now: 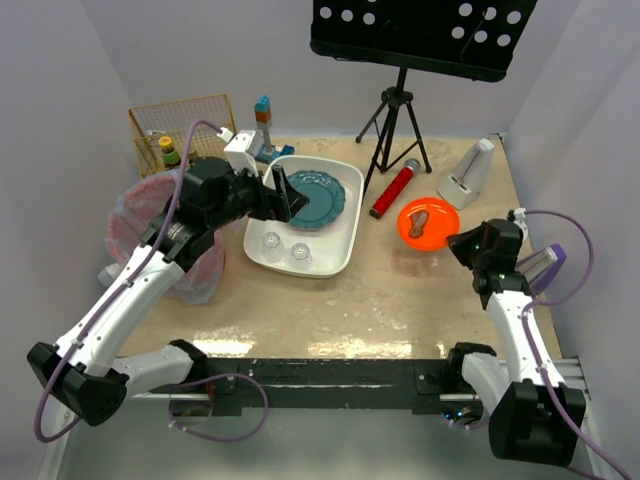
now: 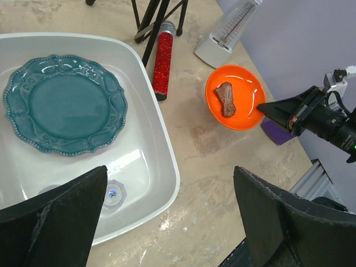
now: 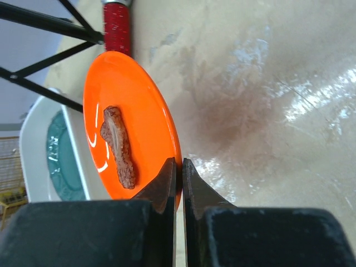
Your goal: Clear the kitchen counter
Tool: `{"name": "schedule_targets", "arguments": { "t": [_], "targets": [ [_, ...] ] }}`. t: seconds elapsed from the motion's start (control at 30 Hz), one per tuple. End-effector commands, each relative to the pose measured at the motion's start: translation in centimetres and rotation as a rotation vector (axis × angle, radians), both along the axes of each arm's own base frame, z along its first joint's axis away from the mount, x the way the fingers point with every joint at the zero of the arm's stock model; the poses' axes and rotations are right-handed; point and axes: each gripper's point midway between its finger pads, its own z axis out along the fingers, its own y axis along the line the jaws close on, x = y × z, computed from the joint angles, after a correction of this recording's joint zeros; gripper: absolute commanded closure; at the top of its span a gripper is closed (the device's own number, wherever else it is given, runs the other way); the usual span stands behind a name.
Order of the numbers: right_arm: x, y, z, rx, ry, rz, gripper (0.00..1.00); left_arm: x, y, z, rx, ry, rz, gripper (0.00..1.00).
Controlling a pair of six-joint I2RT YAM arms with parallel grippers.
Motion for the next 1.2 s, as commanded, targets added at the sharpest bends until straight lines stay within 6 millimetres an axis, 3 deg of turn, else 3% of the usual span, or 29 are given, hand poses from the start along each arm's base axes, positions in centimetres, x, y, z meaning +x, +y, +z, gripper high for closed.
{"name": "schedule_targets", "arguments": {
  "t": [0.0, 0.33, 0.43, 0.67, 0.93, 1.17],
  "targets": [
    [0.8, 1.1, 4.3, 0.026, -0.103, 0.056, 1.0, 0.8, -1.7, -0.1, -0.069, -0.008, -0.043, 0.0],
    [0.6, 3.3, 7.4, 0.051, -0.168, 0.19, 1.0, 2.5, -4.5, -2.4, -0.195, 0.051, -0.074, 0.02],
    [0.5, 4.2, 7.9, 0.055, -0.174, 0.262, 1.0, 2.8, -5.3, -3.9, -0.226, 0.095, -0.084, 0.03],
    [0.0, 6.0, 8.6, 0.079, -0.189, 0.377, 1.0, 3.0, -6.4, -4.9, -0.29, 0.112, -0.114, 0.06],
    [-0.7, 8.7, 9.2, 0.119, -0.227, 0.57, 1.0, 1.3, -8.2, -7.3, -0.287, 0.15, -0.146, 0.08],
    [-1.1, 9.7, 9.3, 0.14, -0.231, 0.657, 1.0, 0.0, -11.1, -8.2, -0.309, 0.177, -0.211, 0.18]
  ]
}}
